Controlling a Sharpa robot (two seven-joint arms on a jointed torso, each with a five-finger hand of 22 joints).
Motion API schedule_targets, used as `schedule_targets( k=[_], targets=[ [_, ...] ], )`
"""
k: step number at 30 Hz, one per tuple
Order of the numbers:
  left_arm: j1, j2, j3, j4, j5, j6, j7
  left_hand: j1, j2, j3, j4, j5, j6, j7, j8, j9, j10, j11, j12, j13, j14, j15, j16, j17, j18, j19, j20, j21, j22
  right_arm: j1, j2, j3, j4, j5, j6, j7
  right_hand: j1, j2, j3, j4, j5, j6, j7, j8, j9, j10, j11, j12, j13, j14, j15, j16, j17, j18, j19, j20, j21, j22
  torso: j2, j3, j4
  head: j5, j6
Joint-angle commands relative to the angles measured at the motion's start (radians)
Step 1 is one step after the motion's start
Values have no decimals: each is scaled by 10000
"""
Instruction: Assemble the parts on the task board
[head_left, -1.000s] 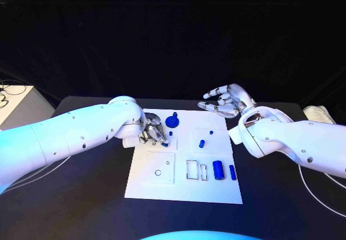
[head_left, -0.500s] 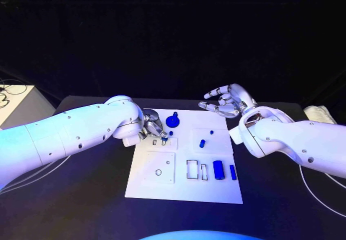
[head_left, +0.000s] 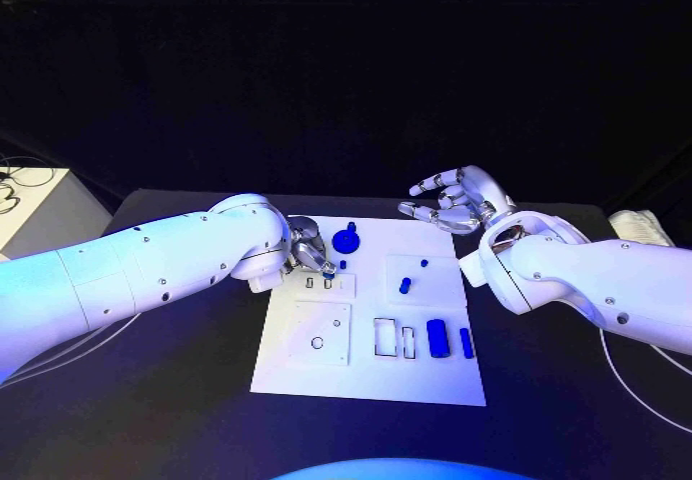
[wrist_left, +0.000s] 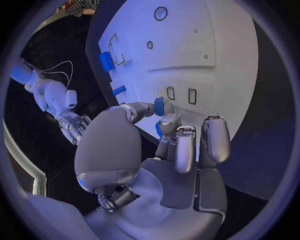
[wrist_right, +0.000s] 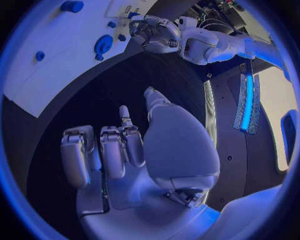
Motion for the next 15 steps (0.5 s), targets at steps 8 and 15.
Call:
schedule_targets(
  k=[8,15],
  targets=[
    [-48,44,-144,111,-593,-11,24,-198,11,2164,-2295,381,220,-103,-56,1022,184,-44,117,173,1039,-121,42,2635,-142,153,-50,60,76,-9,-13,2,-7,-94,115,54,-16,105,-75,-11,23,-9,-56,27,16,206,31,-17,1883,966,10,-34,2364,-93,932,29,-31,2500,7,1,3,41,-67],
    [-59,45,-256,130,-655,73,3,-223,6,2164,-2314,460,242,-113,-59,1036,210,-52,129,201,1039,-130,42,2635,-150,185,-59,74,116,-9,-15,2,-17,-97,112,58,-16,105,-75,-11,23,-9,-56,27,16,206,31,-17,1883,966,10,-34,2364,-93,932,29,-31,2500,15,4,-17,59,-84]
  ],
)
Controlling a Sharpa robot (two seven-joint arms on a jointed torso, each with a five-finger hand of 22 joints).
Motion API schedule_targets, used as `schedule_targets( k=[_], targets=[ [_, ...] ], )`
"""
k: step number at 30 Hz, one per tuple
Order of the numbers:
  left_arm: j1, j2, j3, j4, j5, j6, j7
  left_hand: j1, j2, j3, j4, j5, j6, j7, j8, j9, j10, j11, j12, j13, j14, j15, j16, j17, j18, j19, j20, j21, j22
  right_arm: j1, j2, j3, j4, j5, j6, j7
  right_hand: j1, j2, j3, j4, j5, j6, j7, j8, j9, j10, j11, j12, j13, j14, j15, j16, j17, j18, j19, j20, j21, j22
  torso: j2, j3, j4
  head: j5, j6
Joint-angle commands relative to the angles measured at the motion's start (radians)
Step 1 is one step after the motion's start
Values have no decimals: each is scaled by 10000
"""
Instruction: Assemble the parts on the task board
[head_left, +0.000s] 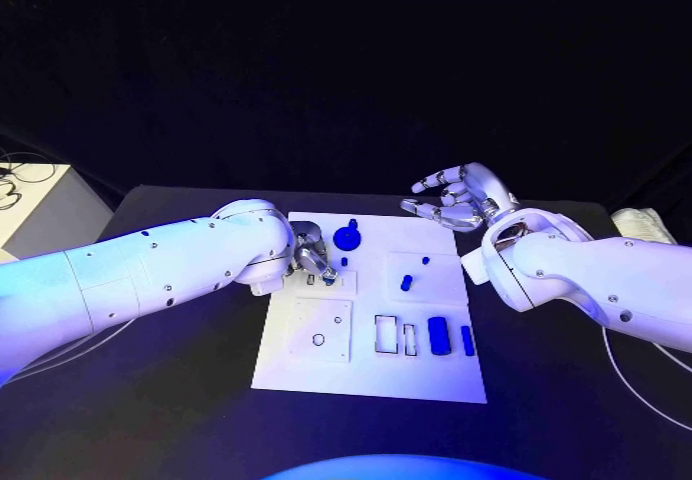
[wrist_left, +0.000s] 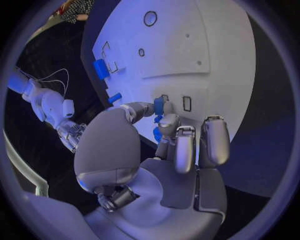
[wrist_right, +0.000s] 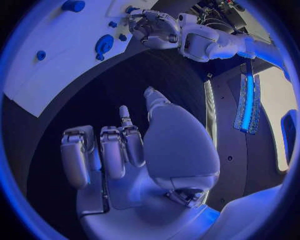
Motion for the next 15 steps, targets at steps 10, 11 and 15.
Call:
schedule_targets(
  k=[10,11,15],
  targets=[
    [-10,-27,-120,57,-234,273,-5,-100,46,2218,-2274,109,182,-114,-32,1046,97,-11,77,27,1041,-68,42,2627,-156,66,2,44,36,-7,-16,3,-3,-99,105,61,-16,105,-75,-11,23,-9,-56,28,17,206,31,-17,1883,966,10,-34,2364,-93,932,29,-31,2501,-1,6,-5,-12,-36],
    [-10,-33,-123,59,-237,297,-7,-100,46,2218,-2274,109,182,-114,-32,1046,97,-11,77,27,1041,-68,42,2627,-156,66,2,44,36,-7,-17,3,-2,-99,104,61,-16,105,-75,-11,23,-9,-56,28,17,206,31,-17,1883,966,10,-34,2364,-93,932,29,-31,2501,-1,6,-3,-14,-43],
    [-10,-47,-133,63,-273,352,-14,-100,46,2218,-2274,109,182,-114,-32,1046,97,-11,77,27,1041,-68,42,2627,-156,66,2,44,36,-7,-21,3,-4,-101,102,60,-16,105,-75,-11,23,-9,-56,28,17,206,31,-17,1883,966,10,-34,2364,-93,932,29,-31,2501,-1,3,-7,-3,-38]
  ],
)
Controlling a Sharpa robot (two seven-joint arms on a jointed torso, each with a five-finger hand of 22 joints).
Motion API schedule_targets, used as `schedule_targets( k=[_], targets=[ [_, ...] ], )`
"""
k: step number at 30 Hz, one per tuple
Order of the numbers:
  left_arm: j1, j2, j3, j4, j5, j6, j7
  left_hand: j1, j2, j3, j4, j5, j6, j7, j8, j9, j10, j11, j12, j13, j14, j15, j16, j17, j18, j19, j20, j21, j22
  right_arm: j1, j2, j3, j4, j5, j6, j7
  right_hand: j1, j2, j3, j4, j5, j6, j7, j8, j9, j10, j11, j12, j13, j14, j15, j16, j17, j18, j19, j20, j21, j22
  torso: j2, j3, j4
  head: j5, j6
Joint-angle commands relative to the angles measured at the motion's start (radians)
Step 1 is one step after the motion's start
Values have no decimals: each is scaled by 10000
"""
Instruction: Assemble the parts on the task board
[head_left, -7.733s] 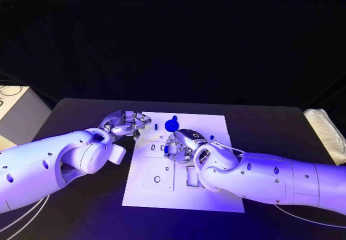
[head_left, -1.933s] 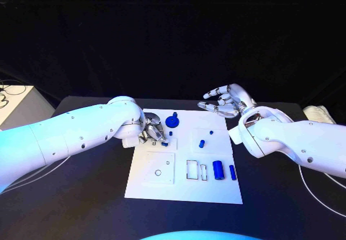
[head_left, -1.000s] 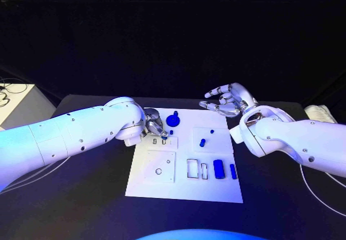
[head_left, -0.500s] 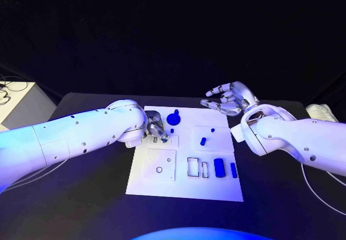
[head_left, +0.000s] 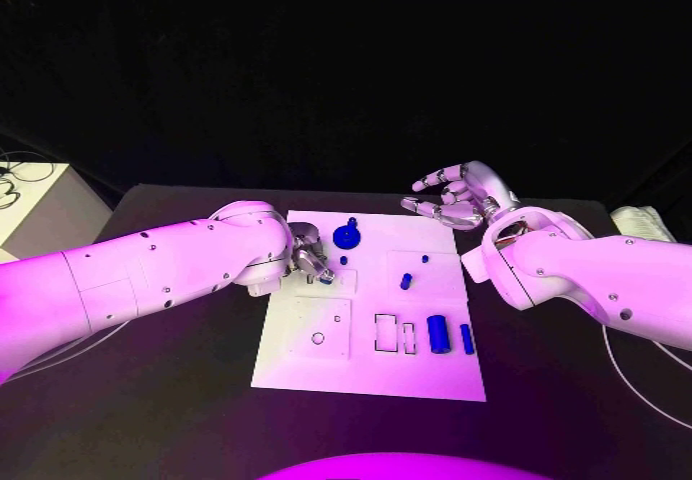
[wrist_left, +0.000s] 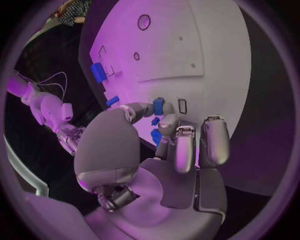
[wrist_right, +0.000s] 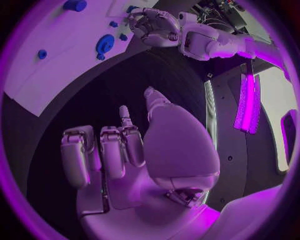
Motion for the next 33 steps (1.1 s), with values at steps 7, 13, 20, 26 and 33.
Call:
schedule_targets(
  k=[7,13,20,26,33],
  targets=[
    [-13,-9,-16,26,-150,361,-15,-18,57,2219,-2281,53,157,-87,46,102,49,9,34,5,1041,-72,43,2628,-156,68,-1,44,9,-6,-7,3,0,-101,104,61,-16,105,-75,-11,23,-9,-56,28,17,206,31,-17,1875,966,10,-34,2364,-92,931,29,-32,2502,-1,-8,-4,8,-7],
    [-13,-1,-17,5,-171,395,-24,-22,58,2219,-2284,63,160,-88,46,105,57,7,41,18,1041,-73,43,2628,-158,76,-2,48,19,-6,-6,3,-4,-102,109,60,-16,105,-75,-11,23,-9,-56,28,17,206,31,-17,1875,966,10,-34,2364,-92,931,29,-32,2502,-5,-4,4,12,-1],
    [-14,81,-17,-48,-150,432,-31,-54,71,2214,-2274,90,173,-93,46,114,81,4,54,43,1041,-76,43,2628,-160,82,-6,49,24,-6,-5,3,-3,-105,115,57,-16,105,-75,-11,23,-9,-56,28,17,206,31,-17,1875,966,10,-34,2364,-92,931,29,-32,2502,10,0,-15,17,4],
    [-23,180,-20,-149,-73,469,-35,-197,152,2173,-2210,82,199,-122,43,150,153,-15,83,102,1041,-85,43,2628,-161,85,-15,43,22,-6,-7,3,1,-109,127,46,-16,105,-75,-11,23,-9,-56,28,17,206,31,-17,1875,966,10,-34,2364,-92,931,29,-32,2502,14,5,-15,-7,-13],
    [-35,288,-25,-254,33,562,-41,-384,290,2052,-2133,24,257,-188,49,211,289,-64,147,230,1041,-116,43,2628,-165,99,-38,30,30,-6,-5,3,0,-115,137,39,-13,150,-126,-15,18,2,-68,57,28,193,19,-34,1856,964,-3,-38,2358,-88,924,16,-48,2491,3,9,-3,-28,-52]
  ],
)
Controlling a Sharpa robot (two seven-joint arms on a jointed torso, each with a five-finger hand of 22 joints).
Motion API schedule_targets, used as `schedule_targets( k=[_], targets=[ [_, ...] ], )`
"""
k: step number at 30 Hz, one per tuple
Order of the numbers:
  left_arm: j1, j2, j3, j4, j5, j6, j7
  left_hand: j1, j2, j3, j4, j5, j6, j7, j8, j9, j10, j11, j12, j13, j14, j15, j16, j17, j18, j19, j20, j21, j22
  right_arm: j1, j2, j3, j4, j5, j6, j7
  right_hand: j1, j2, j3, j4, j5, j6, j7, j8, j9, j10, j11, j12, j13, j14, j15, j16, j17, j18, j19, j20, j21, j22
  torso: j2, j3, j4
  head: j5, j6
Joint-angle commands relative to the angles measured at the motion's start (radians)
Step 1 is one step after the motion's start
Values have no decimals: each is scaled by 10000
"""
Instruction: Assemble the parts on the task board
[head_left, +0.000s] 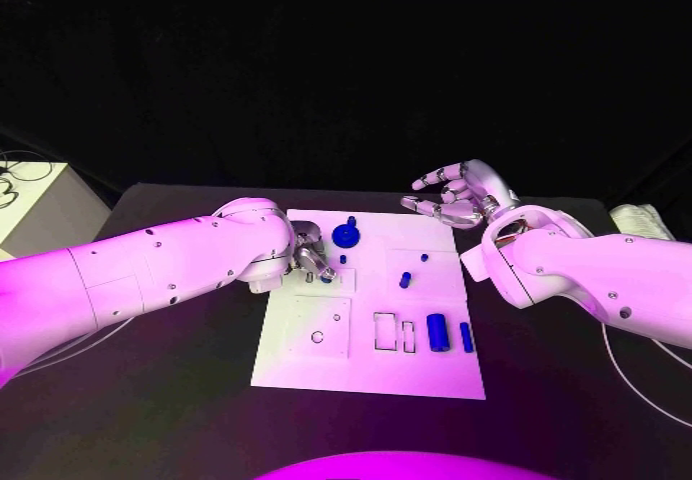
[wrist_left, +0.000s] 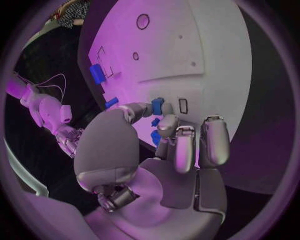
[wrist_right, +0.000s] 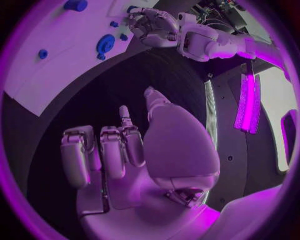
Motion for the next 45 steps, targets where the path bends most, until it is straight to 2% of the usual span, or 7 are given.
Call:
schedule_targets(
  k=[1,14,24,34,37,39,45],
  targets=[
    [-53,84,-33,-20,138,320,-12,-86,91,2017,-2108,-29,109,-107,-63,49,104,-39,76,47,1042,-55,43,2631,-168,73,-6,30,20,-6,4,3,6,-112,131,44,-12,149,-126,-15,18,2,-68,57,26,193,19,-34,1860,964,-3,-38,2358,-88,924,17,-53,2485,-5,7,8,-8,-22],
    [-56,159,-35,-89,185,350,-7,-520,373,1526,-1858,-170,342,-277,-62,167,388,-167,179,304,1042,-153,43,2631,-201,191,-94,29,137,-6,3,3,3,-114,135,45,-12,149,-126,-15,18,2,-68,57,26,193,19,-34,1860,964,-3,-38,2358,-88,924,17,-53,2485,-11,3,3,-49,-25],
    [-56,157,-37,-124,169,343,-5,-1009,493,-916,-844,-409,567,-399,-358,227,382,-248,118,403,1042,-230,43,2631,-207,231,-180,-66,109,-6,-18,3,8,-114,135,48,-16,153,-143,-12,17,0,-70,63,28,183,17,-46,1849,956,-5,-52,2327,-82,911,14,-77,2468,-21,-2,6,-74,-23],
    [-57,129,-37,-134,151,342,-3,-918,486,-1729,-368,-605,636,-397,-485,234,371,-248,108,452,1042,-233,43,2631,-209,248,-189,-85,118,-6,-25,3,6,-108,124,66,-21,154,-149,-10,16,-1,-70,64,29,170,17,-61,1837,952,-6,-58,2314,-79,905,13,-87,2459,-11,-9,9,-86,-2],
    [-59,117,-37,-127,147,331,1,-847,475,-2012,-129,-877,665,-399,-527,247,373,-250,110,480,1042,-230,43,2631,-209,251,-188,-93,119,-6,-25,3,5,-104,120,71,-30,156,-158,-6,15,-2,-70,65,29,162,17,-69,1830,946,-7,-67,2292,-75,899,12,-100,2450,-12,-12,8,-89,-13],
    [-60,104,-37,-121,134,292,2,-748,487,-2294,179,-1503,689,-392,-576,263,369,-244,103,497,1042,-225,43,2631,-211,261,-184,-97,132,-6,-25,3,4,-103,116,75,-30,156,-158,-6,15,-2,-70,65,29,162,17,-69,1830,946,-7,-67,2292,-75,899,12,-100,2450,-18,-15,12,-94,2],
    [-64,35,-33,-111,75,195,3,-681,468,-2532,469,-1780,699,-375,-619,281,350,-230,82,489,1042,-217,43,2631,-212,266,-178,-101,141,-6,-30,3,0,-101,108,83,-53,166,-175,4,14,-6,-71,67,30,150,17,-83,1818,944,-8,-71,2286,-70,889,10,-119,2436,-24,-16,10,-93,8]
  ],
)
